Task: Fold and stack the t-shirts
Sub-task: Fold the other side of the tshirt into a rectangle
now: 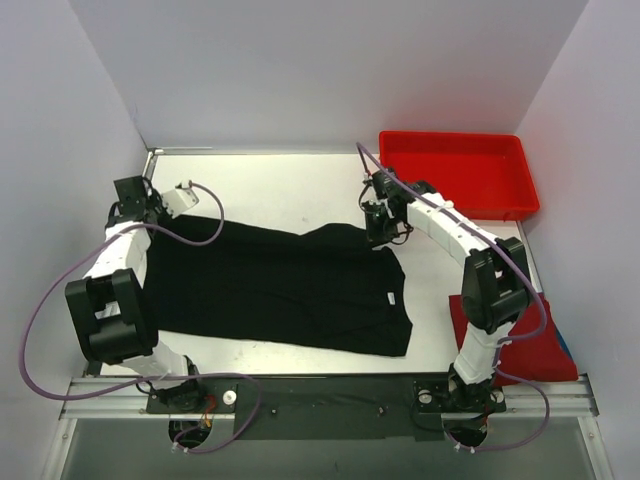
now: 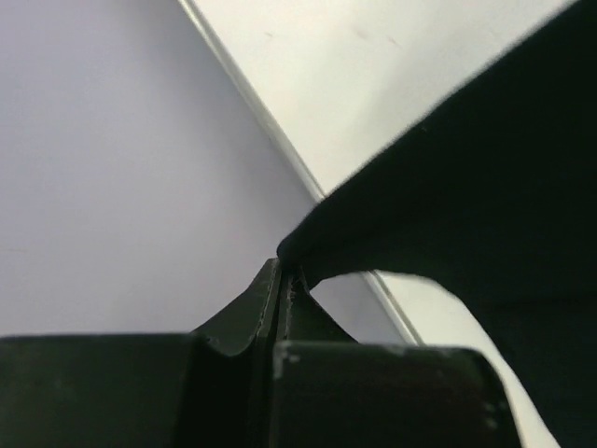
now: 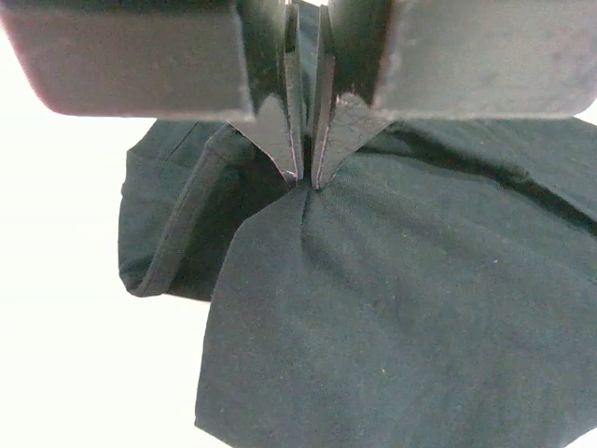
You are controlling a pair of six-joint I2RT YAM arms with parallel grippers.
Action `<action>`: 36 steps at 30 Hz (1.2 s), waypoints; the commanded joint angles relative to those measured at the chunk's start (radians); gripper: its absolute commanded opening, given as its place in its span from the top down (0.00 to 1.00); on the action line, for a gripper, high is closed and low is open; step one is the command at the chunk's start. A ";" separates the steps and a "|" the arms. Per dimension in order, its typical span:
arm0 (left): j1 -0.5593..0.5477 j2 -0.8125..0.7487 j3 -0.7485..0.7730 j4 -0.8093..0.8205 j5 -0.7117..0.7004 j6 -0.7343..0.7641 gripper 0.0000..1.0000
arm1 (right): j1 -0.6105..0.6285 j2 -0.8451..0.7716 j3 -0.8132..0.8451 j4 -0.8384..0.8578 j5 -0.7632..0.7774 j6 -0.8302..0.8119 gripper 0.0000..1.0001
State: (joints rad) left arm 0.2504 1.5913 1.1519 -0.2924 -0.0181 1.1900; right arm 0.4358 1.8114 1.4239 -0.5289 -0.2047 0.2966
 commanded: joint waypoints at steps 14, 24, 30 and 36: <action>0.010 -0.071 -0.333 0.042 -0.065 0.359 1.00 | 0.130 -0.113 -0.302 -0.026 0.004 0.023 1.00; 0.012 -0.102 -0.346 -0.027 -0.045 0.546 1.00 | 0.106 -0.156 -0.385 0.012 0.016 -0.036 1.00; 0.013 -0.085 -0.373 -0.091 -0.072 0.533 0.94 | 0.107 -0.147 -0.436 0.044 -0.021 -0.043 0.88; 0.010 -0.088 -0.203 -0.443 -0.106 0.481 0.27 | 0.100 -0.242 -0.408 -0.016 -0.096 -0.097 0.52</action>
State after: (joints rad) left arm 0.2569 1.5135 0.7967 -0.4641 -0.0986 1.6989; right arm 0.5434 1.6741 0.9928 -0.4633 -0.2409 0.2535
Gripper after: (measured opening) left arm 0.697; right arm 0.423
